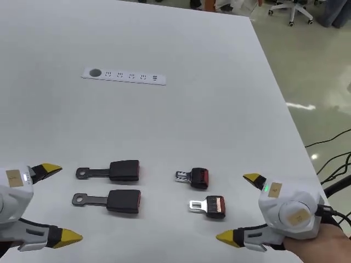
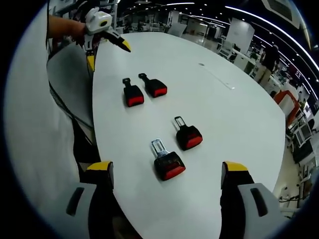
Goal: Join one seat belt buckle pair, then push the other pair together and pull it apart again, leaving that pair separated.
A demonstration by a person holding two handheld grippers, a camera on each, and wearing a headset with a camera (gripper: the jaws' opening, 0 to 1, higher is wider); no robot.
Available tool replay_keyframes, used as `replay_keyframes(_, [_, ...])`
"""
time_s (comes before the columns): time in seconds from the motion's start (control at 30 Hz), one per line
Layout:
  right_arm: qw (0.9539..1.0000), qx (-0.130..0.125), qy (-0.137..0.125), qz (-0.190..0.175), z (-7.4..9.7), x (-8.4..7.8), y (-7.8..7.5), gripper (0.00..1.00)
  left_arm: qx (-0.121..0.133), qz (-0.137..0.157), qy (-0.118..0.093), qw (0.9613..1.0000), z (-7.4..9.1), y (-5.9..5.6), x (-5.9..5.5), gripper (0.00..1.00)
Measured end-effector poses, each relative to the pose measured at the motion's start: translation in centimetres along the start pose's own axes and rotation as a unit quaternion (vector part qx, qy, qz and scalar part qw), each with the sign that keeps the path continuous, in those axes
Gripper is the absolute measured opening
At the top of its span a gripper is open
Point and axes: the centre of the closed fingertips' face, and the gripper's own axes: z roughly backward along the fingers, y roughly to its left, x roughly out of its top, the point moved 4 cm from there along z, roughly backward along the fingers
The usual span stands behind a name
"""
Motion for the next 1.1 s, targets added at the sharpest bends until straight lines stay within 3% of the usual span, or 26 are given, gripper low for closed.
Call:
replay_keyframes(0.57, [0.9999, 0.002, 0.001, -0.016, 0.6, -0.2, 0.2, 0.89, 0.009, 0.012, 0.005, 0.9999, 0.7, -0.3, -0.5, 0.95])
replay_keyframes(1.1, [0.9995, 0.019, 0.025, 0.001, 0.4, -0.7, 0.6, 0.78, -0.004, -0.013, 0.029, 0.9995, 0.0, -0.5, -1.1, 0.87])
